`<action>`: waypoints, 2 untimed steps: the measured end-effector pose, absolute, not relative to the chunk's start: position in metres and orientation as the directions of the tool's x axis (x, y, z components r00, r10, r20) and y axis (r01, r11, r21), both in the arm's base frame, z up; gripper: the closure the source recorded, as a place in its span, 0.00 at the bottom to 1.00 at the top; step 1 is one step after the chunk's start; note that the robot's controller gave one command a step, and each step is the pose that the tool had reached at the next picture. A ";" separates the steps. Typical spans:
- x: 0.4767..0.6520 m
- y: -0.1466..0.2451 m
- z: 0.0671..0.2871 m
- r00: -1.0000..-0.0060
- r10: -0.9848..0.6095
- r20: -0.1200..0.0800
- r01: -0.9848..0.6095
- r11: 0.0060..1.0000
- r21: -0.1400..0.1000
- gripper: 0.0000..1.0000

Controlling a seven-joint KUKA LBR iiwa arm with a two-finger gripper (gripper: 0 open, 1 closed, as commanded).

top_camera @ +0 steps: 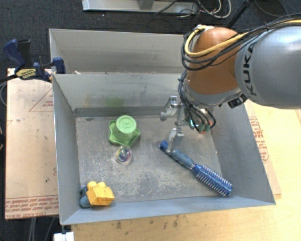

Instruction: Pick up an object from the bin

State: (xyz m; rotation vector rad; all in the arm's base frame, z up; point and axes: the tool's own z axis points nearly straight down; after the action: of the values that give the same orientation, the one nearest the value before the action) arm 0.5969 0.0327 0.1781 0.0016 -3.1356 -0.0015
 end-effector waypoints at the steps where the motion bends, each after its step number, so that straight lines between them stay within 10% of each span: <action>1: 0.550 0.069 0.084 -0.999 -0.046 0.009 -0.046 0.999 0.002 0.00; 2: 0.513 0.147 0.155 -0.973 0.233 -0.002 0.233 0.973 0.005 0.00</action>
Offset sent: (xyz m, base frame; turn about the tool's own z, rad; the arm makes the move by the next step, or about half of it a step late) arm -0.0438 0.0335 -0.0889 -0.0399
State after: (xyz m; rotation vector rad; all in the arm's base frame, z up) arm 0.5125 0.1467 0.1547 -0.3684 -3.1229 -0.0080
